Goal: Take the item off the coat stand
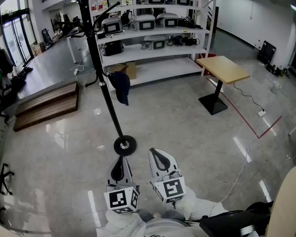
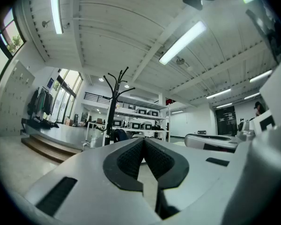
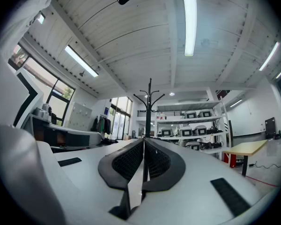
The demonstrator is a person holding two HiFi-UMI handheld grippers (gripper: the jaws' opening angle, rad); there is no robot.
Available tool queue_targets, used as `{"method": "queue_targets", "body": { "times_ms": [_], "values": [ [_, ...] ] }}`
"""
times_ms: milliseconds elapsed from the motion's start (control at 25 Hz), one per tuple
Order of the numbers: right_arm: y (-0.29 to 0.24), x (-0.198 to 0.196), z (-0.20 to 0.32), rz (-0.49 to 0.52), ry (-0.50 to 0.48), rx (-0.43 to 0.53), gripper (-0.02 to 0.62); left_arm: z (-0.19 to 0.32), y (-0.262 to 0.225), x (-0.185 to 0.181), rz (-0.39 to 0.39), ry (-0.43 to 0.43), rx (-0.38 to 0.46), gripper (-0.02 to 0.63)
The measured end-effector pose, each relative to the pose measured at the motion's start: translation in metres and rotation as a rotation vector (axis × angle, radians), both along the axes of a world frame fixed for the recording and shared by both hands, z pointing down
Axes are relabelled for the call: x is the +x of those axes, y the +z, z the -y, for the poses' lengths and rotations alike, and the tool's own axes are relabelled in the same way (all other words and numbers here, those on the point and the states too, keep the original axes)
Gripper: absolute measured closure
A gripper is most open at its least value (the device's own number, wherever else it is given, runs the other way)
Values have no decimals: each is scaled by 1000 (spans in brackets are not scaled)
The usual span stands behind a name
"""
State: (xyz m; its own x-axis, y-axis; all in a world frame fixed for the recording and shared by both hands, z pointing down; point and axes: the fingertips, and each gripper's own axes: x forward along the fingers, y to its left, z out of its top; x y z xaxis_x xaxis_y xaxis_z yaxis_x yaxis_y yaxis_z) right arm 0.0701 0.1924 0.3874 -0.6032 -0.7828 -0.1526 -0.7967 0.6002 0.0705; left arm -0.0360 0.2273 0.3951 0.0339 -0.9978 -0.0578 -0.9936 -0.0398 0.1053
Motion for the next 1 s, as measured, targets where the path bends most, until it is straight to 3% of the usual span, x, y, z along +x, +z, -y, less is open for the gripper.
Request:
{"method": "queue_targets", "body": {
  "times_ms": [360, 1000],
  "values": [
    [19, -13, 39, 11, -6, -52, 580, 42, 9, -13, -3, 3, 1, 603],
    [28, -78, 166, -1, 27, -98, 580, 166, 10, -78, -14, 35, 21, 603]
  ]
}}
